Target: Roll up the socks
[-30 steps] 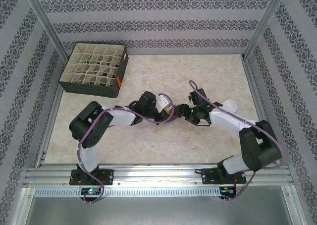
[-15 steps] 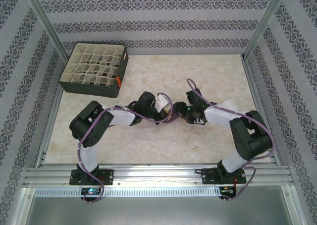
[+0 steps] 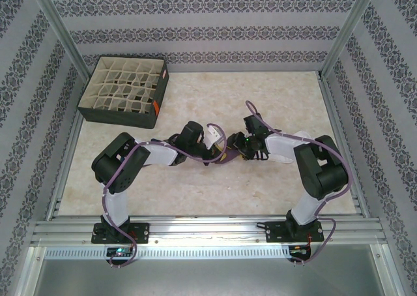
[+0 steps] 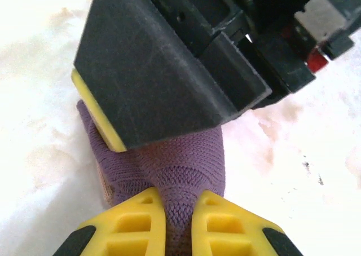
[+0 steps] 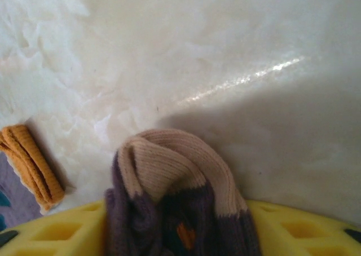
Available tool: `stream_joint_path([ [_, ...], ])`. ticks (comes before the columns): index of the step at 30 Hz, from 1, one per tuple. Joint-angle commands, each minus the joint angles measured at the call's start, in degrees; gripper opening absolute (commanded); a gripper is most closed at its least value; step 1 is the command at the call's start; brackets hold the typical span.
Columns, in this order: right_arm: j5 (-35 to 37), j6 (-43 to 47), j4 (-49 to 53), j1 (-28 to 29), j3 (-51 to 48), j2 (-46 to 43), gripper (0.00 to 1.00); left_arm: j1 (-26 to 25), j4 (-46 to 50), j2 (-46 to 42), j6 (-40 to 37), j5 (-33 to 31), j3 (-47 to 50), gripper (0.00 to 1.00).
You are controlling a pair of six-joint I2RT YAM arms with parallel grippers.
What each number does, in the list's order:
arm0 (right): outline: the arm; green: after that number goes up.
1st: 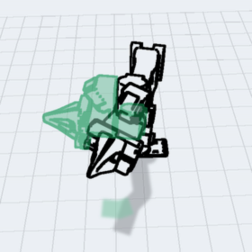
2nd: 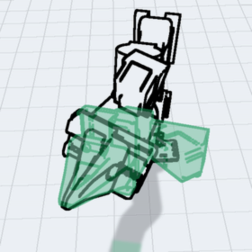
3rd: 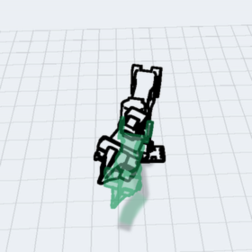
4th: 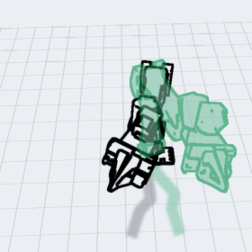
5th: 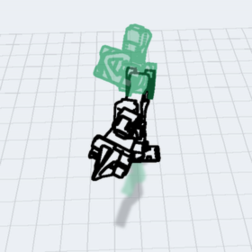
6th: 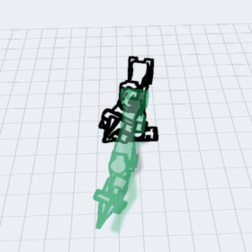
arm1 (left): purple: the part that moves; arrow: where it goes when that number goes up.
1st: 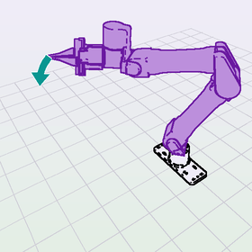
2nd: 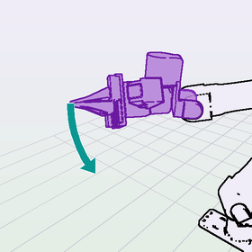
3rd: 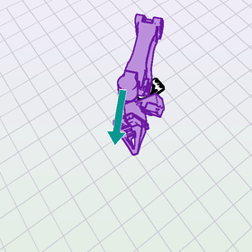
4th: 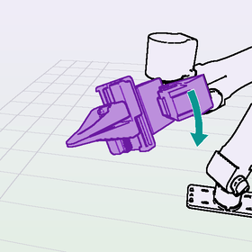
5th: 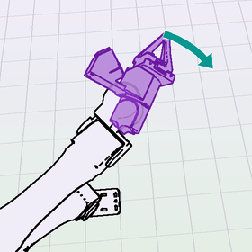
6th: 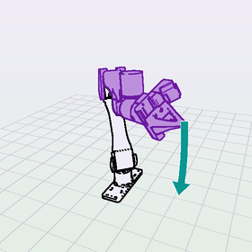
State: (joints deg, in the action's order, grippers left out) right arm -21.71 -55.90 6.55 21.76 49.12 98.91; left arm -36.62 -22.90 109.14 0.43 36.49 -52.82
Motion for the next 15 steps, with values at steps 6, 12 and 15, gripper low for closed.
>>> stream_joint_path([
  [6,-3.37,1.37,-9.89,2.90,0.40,4.84,0.16,-0.04,7.08,-1.15,-5.87,1.16,3.62,0.15],
  [12,3.77,6.05,-8.53,4.25,0.54,-2.50,0.05,0.94,13.12,-7.10,-10.31,-0.10,2.76,0.38],
  [15,12.06,8.83,-5.82,4.43,0.58,-7.77,0.04,3.50,15.19,-11.10,-11.09,-0.23,1.41,0.45],
])
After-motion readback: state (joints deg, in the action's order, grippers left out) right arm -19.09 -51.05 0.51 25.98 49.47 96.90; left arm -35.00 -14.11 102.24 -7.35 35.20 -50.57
